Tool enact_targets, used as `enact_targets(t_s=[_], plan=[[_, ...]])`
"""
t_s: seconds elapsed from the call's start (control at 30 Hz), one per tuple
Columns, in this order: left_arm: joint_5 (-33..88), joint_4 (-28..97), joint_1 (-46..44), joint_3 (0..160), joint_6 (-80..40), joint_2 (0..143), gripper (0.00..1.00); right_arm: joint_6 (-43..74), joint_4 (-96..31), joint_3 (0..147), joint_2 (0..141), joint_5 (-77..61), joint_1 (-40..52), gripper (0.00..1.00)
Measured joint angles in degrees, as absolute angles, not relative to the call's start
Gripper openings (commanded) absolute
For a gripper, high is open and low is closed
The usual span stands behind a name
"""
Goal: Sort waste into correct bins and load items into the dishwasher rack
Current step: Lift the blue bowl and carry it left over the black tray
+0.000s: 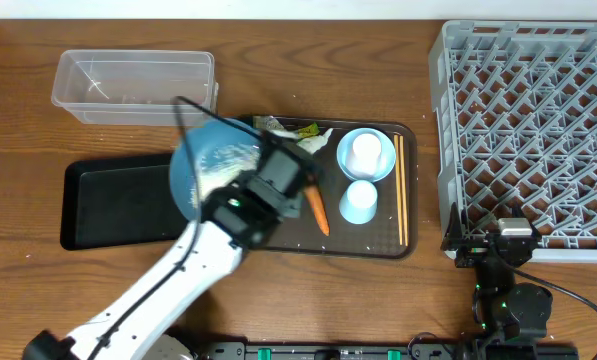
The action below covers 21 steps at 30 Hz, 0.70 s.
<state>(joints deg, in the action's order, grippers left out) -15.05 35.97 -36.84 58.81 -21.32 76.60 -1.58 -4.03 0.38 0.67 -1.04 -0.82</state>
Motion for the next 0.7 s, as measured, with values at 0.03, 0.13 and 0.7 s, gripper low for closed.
enact_targets(t_s=[0.03, 0.13, 0.7], plan=[[-14.39, 35.97, -34.94, 58.81, -20.93, 76.29, 0.06, -1.56, -4.03, 0.38, 0.67, -1.04, -0.82, 0.99], [-12.32, 35.92, -30.00, 58.81, -20.18, 76.05, 0.06, -1.58, -4.03, 0.38, 0.67, -1.06, -0.82, 0.99], [8.91, 28.14, -1.69, 58.81, -16.19, 76.05, 0.06, -1.58, -4.03, 0.38, 0.67, -1.04, -0.82, 0.99]])
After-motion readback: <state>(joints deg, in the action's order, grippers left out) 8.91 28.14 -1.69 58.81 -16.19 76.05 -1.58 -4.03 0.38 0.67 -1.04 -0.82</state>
